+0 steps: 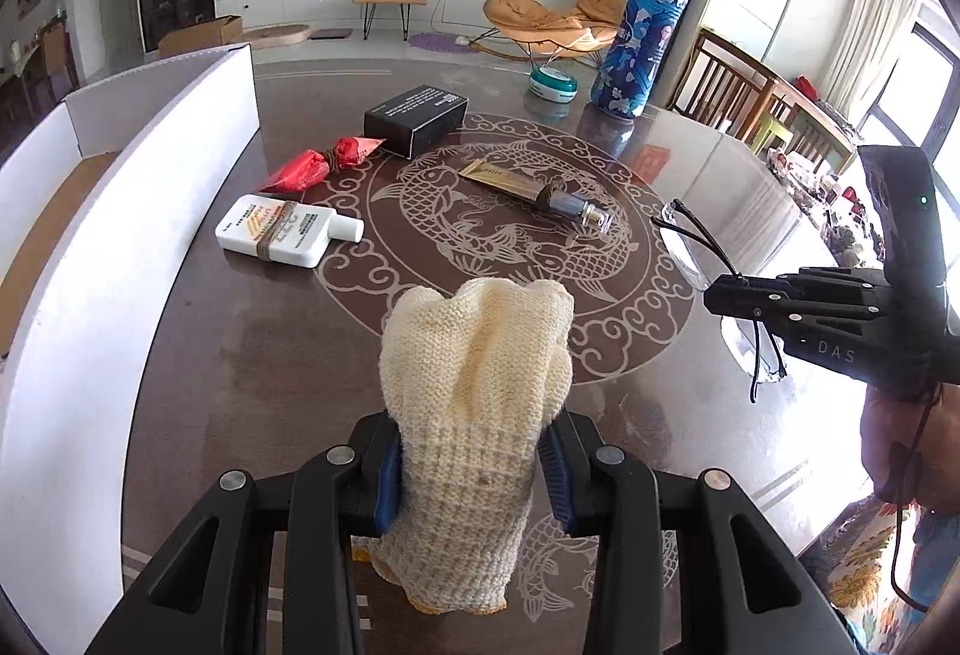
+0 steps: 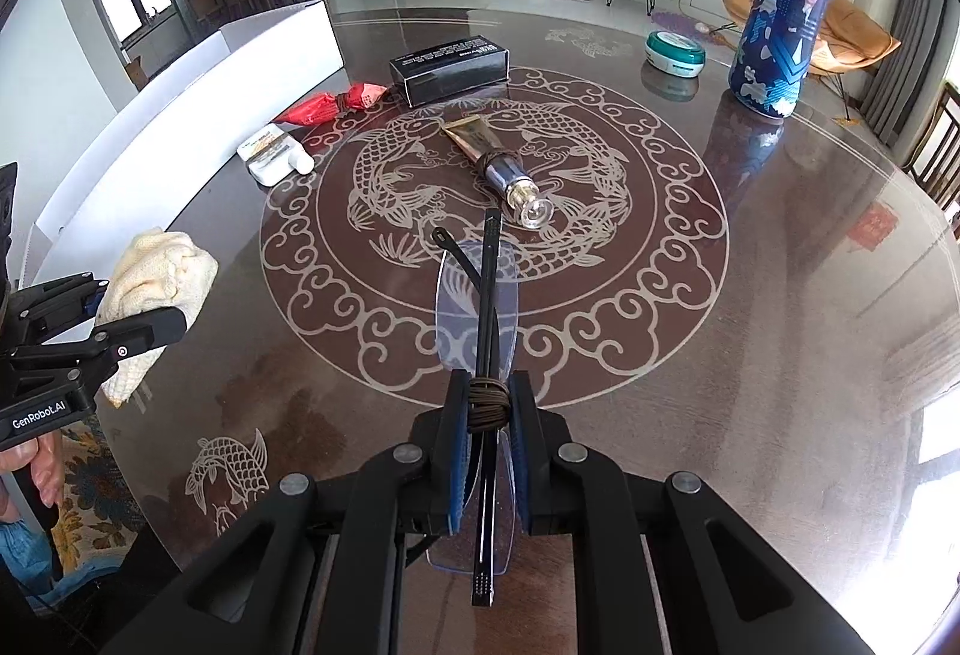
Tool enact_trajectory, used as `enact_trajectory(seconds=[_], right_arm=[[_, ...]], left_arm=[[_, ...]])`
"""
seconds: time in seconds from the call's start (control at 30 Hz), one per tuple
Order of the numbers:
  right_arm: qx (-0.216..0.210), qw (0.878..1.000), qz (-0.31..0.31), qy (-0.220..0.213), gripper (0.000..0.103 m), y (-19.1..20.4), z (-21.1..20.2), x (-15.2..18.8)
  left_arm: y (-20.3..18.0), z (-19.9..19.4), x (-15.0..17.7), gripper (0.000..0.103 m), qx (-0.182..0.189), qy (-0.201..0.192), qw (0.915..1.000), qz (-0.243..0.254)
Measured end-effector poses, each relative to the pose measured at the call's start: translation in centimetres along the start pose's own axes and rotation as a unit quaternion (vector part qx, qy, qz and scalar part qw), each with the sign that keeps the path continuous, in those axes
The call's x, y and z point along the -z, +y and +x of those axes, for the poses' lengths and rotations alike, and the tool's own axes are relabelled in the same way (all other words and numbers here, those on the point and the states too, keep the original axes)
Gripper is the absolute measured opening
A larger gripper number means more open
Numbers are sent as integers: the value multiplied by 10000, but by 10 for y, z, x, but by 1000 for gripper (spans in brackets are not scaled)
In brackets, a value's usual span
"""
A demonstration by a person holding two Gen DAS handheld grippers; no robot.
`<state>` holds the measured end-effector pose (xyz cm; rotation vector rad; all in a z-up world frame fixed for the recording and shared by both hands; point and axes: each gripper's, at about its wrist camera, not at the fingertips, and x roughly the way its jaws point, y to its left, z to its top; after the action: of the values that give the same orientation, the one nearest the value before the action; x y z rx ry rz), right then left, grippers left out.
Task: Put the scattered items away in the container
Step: 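Carry glove and glasses over the white container and open both tools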
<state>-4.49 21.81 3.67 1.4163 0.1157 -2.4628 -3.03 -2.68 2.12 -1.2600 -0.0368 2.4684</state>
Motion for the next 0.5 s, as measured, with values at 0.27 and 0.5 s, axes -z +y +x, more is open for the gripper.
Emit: enact_trajectory(seconds=[0.27, 0.5], right_arm=[[-791, 9932, -491, -698, 13, 110, -30, -100], [-1749, 9732, -1108, -999, 13, 257, -20, -190]], left_arm=[[130, -97, -47, 38, -701, -603, 9923, -819], [262, -111, -55, 38, -1533, -436, 9712, -1772]])
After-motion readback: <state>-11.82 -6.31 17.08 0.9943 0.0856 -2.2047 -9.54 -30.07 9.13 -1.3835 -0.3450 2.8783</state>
